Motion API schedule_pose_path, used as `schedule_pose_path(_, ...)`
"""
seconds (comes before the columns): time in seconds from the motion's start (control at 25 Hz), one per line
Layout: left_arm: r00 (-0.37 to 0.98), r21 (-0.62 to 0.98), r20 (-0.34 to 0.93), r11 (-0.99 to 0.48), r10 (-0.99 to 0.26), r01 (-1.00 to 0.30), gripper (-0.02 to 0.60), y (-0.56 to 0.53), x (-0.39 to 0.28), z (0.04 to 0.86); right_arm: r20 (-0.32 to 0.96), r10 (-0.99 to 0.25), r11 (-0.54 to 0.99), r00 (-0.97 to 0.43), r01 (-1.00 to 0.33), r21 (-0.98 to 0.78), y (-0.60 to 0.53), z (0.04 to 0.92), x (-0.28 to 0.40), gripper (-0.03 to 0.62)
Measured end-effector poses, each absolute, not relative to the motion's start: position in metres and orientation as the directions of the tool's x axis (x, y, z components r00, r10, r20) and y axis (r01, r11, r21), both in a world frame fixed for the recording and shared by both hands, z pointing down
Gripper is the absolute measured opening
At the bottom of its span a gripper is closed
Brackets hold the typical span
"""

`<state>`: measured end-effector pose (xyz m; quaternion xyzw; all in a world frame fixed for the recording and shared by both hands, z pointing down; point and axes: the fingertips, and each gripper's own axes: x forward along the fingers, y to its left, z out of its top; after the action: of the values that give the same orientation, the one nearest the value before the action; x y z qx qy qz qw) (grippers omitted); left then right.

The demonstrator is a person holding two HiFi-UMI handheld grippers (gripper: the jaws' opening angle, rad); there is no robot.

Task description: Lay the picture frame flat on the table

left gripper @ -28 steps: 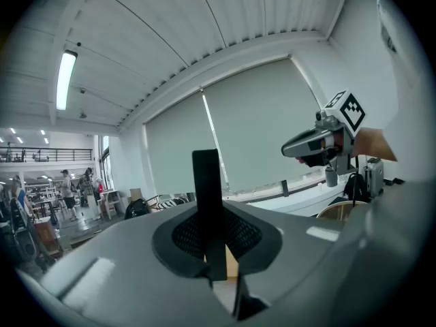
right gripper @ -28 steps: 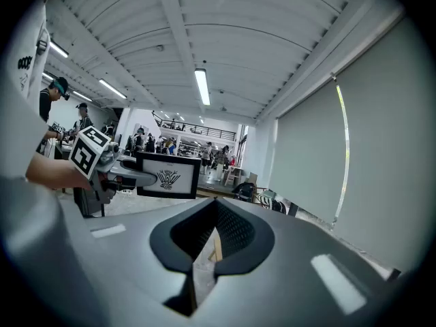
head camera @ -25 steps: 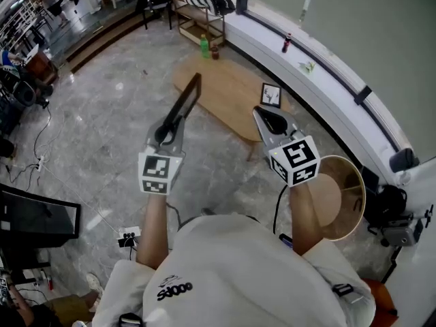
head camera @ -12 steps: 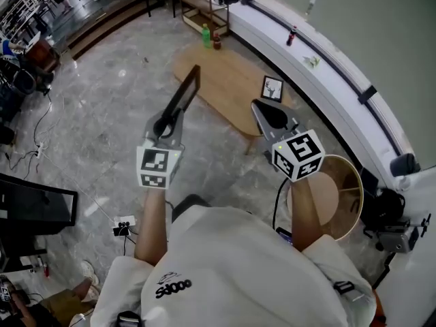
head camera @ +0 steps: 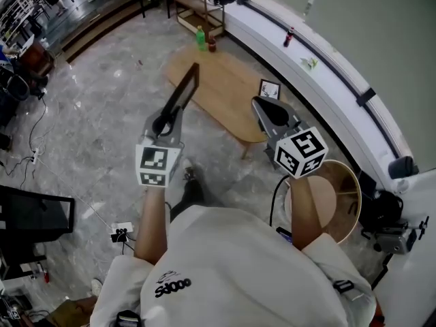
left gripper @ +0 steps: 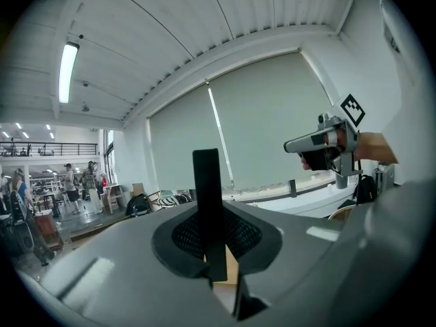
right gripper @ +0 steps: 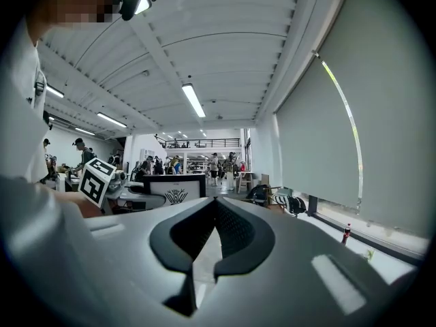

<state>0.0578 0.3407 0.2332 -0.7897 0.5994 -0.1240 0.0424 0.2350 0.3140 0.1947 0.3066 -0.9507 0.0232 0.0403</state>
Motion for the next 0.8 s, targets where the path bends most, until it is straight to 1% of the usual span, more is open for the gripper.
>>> schedule_pose_path(0.24, 0.260, -0.192, 0.156, -0.288, -0.953, -0.938, 0.032, 0.277, 0.033, 0.252, 0.131, -0.583, 0.809, -0.802, -0.588, 0.007, 0.256, 0.213, 0.212, 0.003)
schedule_pose_path(0.48, 0.278, -0.177, 0.169, -0.306, -0.946, -0.935, 0.032, 0.194, -0.008, 0.260, 0.136, -0.609, 0.792, -0.781, -0.609, 0.044, 0.177, 0.214, 0.168, 0.003)
schedule_pose_path(0.68, 0.293, -0.177, 0.166, -0.321, -0.942, -0.931, 0.032, 0.127, -0.040, 0.251, 0.113, -0.637, 0.771, -0.762, -0.633, 0.074, 0.114, 0.203, 0.129, 0.003)
schedule_pose_path(0.8, 0.299, -0.177, 0.167, -0.327, -0.939, -0.928, 0.032, 0.096, -0.054, 0.248, 0.103, -0.621, 0.784, -0.777, -0.618, 0.062, 0.087, 0.199, 0.109, 0.003)
